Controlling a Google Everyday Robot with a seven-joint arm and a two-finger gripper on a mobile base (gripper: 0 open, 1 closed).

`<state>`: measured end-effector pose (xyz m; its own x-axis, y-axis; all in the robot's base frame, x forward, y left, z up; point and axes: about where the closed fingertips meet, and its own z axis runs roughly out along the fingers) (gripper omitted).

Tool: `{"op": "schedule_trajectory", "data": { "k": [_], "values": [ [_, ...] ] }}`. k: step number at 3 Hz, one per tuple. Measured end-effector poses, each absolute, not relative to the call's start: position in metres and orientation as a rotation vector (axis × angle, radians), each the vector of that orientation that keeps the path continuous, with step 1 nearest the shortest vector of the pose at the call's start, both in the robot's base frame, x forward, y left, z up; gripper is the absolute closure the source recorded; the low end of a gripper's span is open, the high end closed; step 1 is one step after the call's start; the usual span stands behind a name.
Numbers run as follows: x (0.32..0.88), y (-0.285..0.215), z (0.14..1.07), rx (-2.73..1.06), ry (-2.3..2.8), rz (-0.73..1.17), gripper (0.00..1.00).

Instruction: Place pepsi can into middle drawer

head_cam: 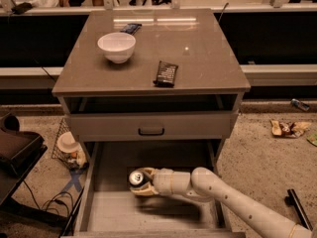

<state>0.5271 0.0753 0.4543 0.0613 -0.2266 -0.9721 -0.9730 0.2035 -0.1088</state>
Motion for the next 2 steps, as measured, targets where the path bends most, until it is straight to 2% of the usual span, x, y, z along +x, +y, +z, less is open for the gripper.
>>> {"op": "schedule_trajectory", "data": {
  "k": [1, 2],
  "values": [
    [0.5260, 0.0779, 0.4544, -1.243, 1.394, 0.878, 0.24],
    [0.5254, 0.0794, 0.4544, -1.244, 1.392, 0.880, 0.02]
  ]
}}
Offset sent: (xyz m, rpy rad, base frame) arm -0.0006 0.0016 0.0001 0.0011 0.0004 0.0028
